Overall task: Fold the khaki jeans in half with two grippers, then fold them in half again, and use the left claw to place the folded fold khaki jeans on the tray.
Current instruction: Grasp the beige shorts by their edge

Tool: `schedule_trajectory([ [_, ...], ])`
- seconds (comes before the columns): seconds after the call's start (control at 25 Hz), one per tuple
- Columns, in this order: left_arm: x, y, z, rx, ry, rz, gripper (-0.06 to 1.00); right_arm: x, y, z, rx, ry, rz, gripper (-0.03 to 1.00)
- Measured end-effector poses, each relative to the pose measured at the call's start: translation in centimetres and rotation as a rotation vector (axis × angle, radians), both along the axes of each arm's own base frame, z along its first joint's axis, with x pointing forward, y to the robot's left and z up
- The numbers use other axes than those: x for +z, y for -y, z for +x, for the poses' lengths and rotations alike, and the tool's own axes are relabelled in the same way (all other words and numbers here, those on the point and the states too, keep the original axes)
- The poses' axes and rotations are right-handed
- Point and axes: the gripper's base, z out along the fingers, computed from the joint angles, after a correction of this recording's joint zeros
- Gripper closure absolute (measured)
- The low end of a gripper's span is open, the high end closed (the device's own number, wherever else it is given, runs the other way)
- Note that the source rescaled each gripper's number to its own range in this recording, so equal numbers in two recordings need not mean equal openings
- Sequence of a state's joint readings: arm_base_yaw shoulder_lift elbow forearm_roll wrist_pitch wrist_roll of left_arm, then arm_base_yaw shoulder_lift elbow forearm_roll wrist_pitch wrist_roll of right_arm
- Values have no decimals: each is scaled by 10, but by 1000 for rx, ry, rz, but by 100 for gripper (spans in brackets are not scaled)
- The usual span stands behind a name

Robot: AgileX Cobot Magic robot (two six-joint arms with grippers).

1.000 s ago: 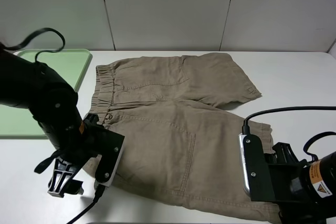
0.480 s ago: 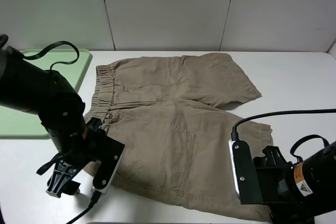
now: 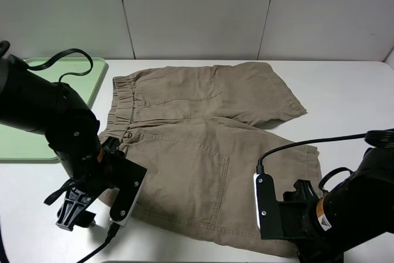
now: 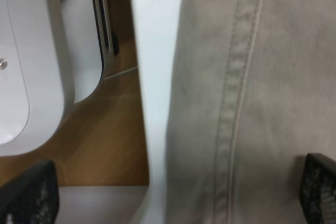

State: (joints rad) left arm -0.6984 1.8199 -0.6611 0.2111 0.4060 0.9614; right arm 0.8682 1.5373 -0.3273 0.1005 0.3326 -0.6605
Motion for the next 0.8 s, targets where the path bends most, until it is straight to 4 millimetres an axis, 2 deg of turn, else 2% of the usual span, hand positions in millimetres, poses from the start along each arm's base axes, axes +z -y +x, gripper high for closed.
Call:
schedule_trajectory([
  [0.28, -1, 2, 1, 25, 7, -25, 17, -9, -3, 2, -14, -1, -2, -1],
  [0.56, -1, 4, 3, 30, 21, -45, 42, -9, -7, 7, -22, 43, 42, 39],
  [0.8, -1, 6, 5, 33, 34, -63, 71, -9, -7, 7, -25, 42, 43, 57],
])
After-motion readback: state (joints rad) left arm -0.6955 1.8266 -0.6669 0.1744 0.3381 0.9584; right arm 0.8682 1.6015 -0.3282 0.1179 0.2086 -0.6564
